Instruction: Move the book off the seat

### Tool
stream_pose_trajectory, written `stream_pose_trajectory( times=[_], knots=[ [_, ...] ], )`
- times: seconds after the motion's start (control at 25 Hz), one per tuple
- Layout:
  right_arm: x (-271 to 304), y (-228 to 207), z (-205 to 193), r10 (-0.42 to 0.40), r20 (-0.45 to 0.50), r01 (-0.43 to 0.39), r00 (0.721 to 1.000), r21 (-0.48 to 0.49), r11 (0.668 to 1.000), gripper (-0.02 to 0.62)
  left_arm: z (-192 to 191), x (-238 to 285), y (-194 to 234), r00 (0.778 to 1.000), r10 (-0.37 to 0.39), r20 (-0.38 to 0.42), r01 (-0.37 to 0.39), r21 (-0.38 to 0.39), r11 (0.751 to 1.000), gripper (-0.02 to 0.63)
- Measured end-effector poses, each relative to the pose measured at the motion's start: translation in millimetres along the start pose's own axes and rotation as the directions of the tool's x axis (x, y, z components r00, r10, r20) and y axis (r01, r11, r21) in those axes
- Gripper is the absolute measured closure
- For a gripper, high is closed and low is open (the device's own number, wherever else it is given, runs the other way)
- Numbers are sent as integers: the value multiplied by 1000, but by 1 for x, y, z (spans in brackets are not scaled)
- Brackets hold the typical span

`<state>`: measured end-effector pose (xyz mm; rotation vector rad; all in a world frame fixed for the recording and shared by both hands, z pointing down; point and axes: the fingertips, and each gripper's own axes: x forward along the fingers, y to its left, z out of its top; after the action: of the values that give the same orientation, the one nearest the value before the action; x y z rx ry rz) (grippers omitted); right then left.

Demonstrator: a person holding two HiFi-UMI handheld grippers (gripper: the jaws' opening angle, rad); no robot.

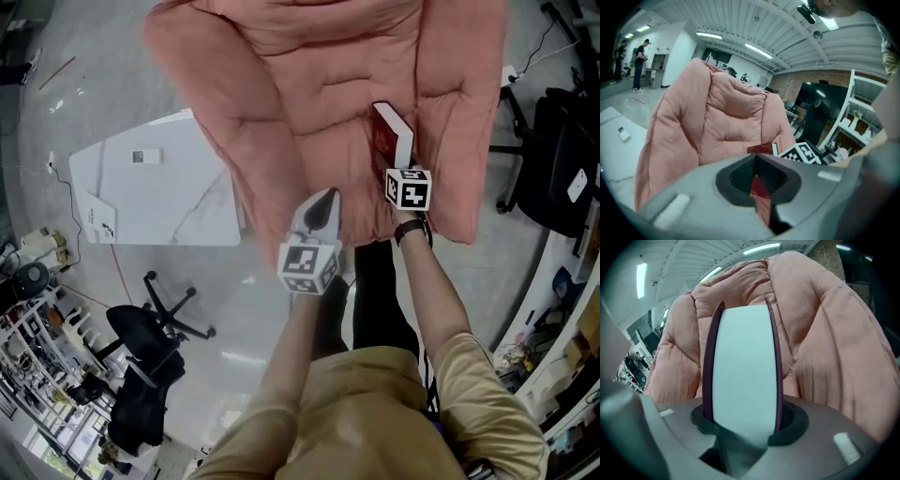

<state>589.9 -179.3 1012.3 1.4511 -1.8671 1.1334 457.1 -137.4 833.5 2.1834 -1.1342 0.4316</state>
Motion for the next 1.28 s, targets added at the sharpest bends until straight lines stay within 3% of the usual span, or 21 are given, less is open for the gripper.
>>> stream_pose_trajectory(
  times=[0.28, 0.52, 0.88, 1.12, 1.28],
  knots=[
    [-52, 19, 25, 22, 81, -22, 996, 4, 1000, 382, 27, -24, -14, 998, -13, 58, 12, 12, 1000, 603],
    [-126, 44, 48, 39, 189, -60, 981, 103, 993, 382, 57, -64, -39, 994, -32, 105, 32, 8, 999, 603],
    [-251, 105, 74, 99, 360, -155, 928, 131, 979, 382, 99, -144, -79, 978, -70, 196, 54, 86, 995, 603],
    [-325, 142, 76, 110, 413, -169, 904, 110, 979, 383, 123, -194, -99, 964, -85, 250, 48, 152, 987, 603],
    [-373, 165, 81, 112, 479, -183, 871, 104, 978, 382, 137, -226, -107, 956, -87, 282, 36, 181, 983, 603]
  ],
)
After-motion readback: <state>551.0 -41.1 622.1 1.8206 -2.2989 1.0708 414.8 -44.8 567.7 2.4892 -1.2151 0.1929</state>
